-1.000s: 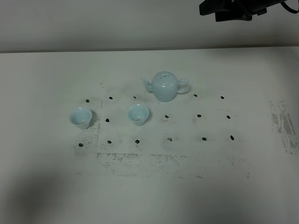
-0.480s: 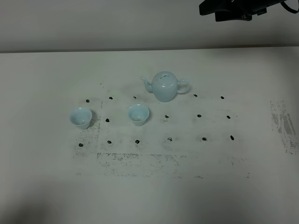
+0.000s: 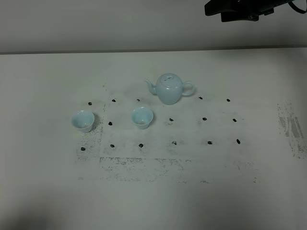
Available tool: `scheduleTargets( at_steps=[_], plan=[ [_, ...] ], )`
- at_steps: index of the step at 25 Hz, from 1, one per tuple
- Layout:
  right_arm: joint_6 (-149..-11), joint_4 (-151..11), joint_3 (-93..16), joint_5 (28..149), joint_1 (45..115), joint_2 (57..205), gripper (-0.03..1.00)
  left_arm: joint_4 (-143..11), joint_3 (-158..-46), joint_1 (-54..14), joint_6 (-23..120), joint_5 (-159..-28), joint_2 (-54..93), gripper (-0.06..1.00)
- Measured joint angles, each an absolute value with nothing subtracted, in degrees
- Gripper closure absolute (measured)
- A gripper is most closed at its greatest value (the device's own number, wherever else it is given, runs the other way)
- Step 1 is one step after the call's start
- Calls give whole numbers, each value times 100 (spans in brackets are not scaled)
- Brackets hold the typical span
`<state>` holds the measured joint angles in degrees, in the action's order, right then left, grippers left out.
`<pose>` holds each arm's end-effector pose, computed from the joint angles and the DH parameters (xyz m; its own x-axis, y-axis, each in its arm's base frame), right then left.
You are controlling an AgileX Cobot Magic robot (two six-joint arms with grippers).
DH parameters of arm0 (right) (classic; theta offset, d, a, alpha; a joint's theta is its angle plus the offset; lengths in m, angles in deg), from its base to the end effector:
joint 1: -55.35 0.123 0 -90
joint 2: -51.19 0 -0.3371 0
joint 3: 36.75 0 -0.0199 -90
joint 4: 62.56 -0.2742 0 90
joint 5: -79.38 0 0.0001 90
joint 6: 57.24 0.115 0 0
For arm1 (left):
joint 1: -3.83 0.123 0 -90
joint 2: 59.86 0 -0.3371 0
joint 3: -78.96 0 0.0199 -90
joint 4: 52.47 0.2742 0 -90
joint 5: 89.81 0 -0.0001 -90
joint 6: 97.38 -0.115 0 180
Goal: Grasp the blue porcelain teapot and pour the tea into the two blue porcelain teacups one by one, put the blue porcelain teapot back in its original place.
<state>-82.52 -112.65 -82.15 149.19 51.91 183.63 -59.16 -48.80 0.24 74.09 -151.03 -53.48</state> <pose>0.5474 0.0501 0.3387 -0.8209 0.0147 -0.5709 -0.3888 0.7178 0.5775 -0.0126 -0.0110 0.2635 -0.4781 0.1220 -0.8698 0.1958 0.9802 0.0299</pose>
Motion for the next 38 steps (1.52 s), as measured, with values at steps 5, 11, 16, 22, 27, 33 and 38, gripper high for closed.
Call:
scheduleTargets(
  at_steps=[5, 11, 16, 22, 27, 33, 38],
  plan=[
    [-8285, -11248, -8215, 14919, 5191, 18363, 37, -5916, -4880, 24, 7409, -15103, -5348, 34],
    [-8320, -11237, -8215, 14919, 5191, 18363, 37, -5916, -4880, 35, 7409, -15103, -5348, 34],
    [-8325, -11219, -8215, 14919, 5191, 18363, 37, -5911, -4880, 117, 7409, -15103, -5348, 34],
    [-8358, -11200, -8215, 14919, 5191, 18363, 37, -5911, -4880, 145, 7409, -15098, -5348, 34],
    [-8451, -10986, -8215, 14922, 5191, 18363, 37, -5919, -4880, 145, 7409, -15098, -5348, 34],
    [-8500, -10755, -8215, 14922, 5240, 18363, 37, -5987, -4880, 145, 7409, -15098, -5348, 34],
    [-8585, -9857, -8215, 14922, 5606, 18363, 37, -5987, -4880, 145, 7409, -15098, -5348, 34]
  ],
)
